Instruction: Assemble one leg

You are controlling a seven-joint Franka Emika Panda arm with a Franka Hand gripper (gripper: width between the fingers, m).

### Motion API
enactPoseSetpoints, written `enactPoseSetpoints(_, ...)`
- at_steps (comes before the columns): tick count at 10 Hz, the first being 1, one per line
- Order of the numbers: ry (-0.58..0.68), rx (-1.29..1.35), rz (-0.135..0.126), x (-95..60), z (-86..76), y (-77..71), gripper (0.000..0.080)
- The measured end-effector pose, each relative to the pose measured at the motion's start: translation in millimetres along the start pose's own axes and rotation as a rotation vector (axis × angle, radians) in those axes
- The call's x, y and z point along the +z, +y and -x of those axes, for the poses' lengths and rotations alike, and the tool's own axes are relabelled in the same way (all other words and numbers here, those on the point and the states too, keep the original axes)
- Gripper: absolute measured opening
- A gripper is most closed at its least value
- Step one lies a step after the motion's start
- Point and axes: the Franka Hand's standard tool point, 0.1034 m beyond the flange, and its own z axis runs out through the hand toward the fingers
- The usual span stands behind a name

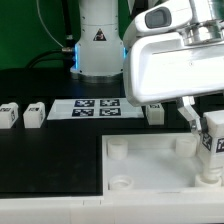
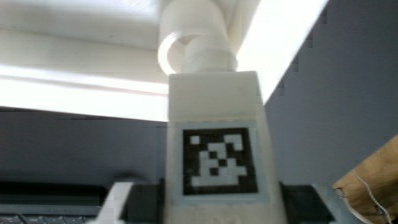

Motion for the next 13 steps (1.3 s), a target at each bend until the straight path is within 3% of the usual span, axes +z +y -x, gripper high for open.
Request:
enactPoseSetpoints(12, -0.013, 0.004, 0.001, 10.9, 12.8, 2.5, 0.0294)
enactPoseSetpoints(13, -0.013, 0.004, 0.001, 10.9, 12.8, 2.5, 0.0455)
